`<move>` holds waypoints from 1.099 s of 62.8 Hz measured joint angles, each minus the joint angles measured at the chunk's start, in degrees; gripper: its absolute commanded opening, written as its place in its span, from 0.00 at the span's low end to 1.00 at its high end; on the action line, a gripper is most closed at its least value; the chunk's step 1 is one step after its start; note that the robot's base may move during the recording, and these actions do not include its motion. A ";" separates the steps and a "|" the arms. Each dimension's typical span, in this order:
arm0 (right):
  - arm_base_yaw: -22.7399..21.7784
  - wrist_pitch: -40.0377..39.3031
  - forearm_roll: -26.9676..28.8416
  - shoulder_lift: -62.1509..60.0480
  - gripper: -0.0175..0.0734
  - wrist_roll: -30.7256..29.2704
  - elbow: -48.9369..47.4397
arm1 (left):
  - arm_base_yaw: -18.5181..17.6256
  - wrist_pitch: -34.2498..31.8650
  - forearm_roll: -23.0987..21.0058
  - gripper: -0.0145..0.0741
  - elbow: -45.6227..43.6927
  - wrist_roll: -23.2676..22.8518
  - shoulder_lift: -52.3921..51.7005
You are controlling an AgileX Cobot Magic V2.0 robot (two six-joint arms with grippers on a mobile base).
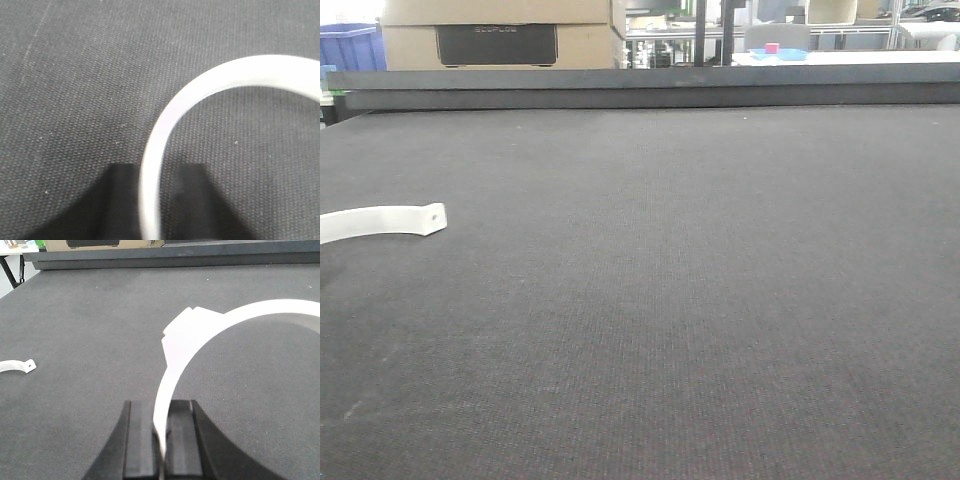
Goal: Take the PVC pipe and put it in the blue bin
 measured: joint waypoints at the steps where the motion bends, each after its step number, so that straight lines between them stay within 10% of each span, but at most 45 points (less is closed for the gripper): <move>1: 0.00 0.00 0.00 0.00 0.01 0.00 0.00 | 0.00 0.08 0.20 0.09 0.00 0.00 0.00; 69: 0.00 -0.58 0.00 0.00 0.01 0.00 0.00 | 0.00 1.38 1.89 0.04 -0.03 0.00 -8.15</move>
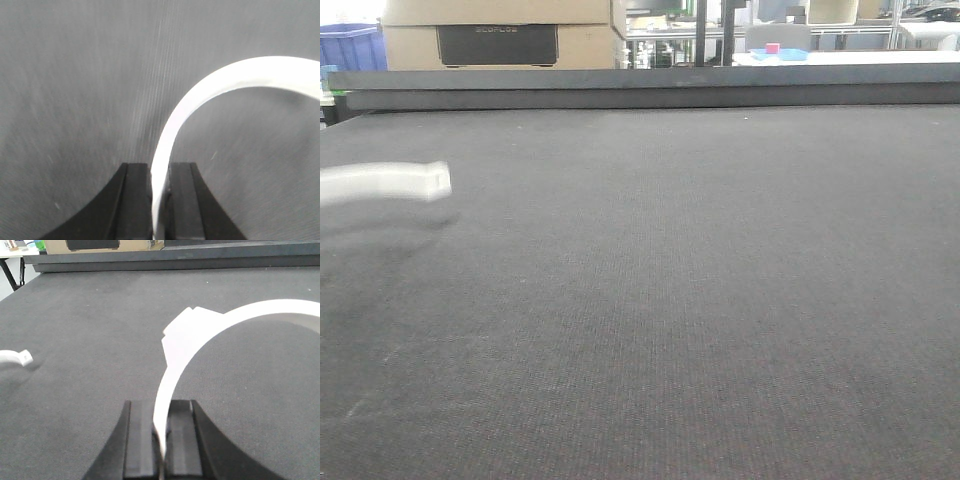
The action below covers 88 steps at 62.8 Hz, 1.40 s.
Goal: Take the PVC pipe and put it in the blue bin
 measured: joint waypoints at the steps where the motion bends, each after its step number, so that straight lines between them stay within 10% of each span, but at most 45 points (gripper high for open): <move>1: 0.00 0.00 0.00 0.00 0.01 0.00 0.00 | 0.00 0.00 0.00 0.04 0.00 0.00 -0.69; 55: 0.00 -4.92 -4.57 -0.48 0.01 0.00 0.26 | 0.13 9.84 0.93 0.04 8.04 0.00 -49.99; 88: 0.00 0.72 -6.05 -14.00 0.01 0.00 3.96 | 7.62 22.10 1.06 0.04 8.60 0.00 -63.98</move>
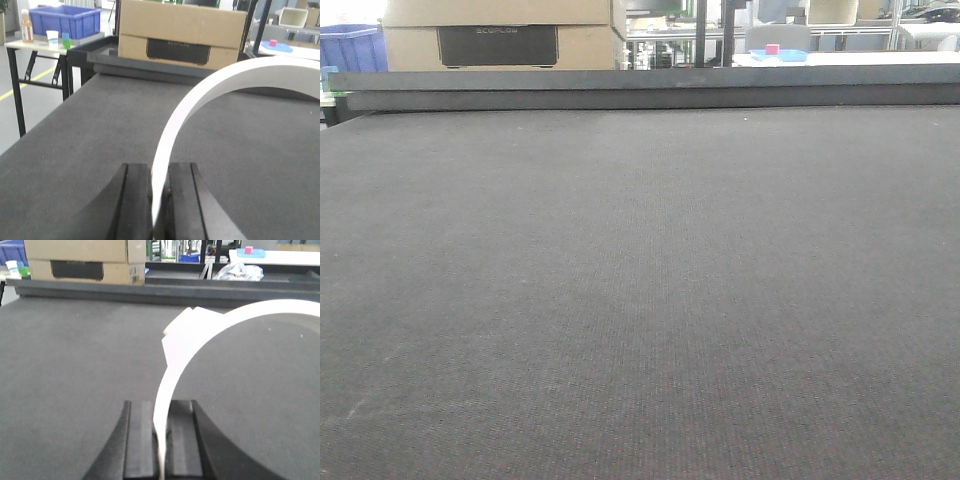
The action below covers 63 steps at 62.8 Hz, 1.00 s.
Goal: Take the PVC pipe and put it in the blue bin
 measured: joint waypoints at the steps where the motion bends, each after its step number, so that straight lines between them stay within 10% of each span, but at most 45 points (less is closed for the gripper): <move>1: 0.00 0.24 -0.12 -0.54 0.01 0.00 0.20 | 0.15 0.36 0.00 0.04 0.00 0.00 -0.11; 46: 0.00 1.19 -0.11 -1.70 0.01 0.34 1.72 | 0.12 3.52 0.01 0.04 0.04 -0.13 -5.25; 63: 0.00 -11.55 -0.11 -1.70 0.01 0.22 4.92 | 0.12 0.88 0.43 0.04 3.42 -0.13 -5.91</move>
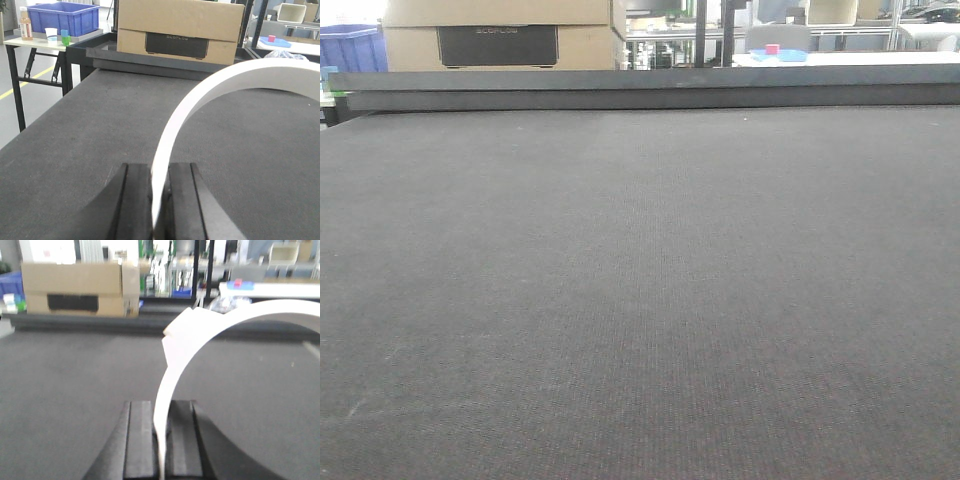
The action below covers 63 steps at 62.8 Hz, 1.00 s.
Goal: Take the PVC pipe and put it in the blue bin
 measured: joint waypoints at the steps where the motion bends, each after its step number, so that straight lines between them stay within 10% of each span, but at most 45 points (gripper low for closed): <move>1: 0.00 -0.31 0.00 0.00 0.01 0.00 0.15 | 0.00 -0.42 0.09 0.04 0.21 0.00 -0.12; 63: 0.00 -9.47 -0.10 0.00 0.01 -4.68 9.10 | 0.00 -10.13 5.62 0.04 4.69 0.11 -1.73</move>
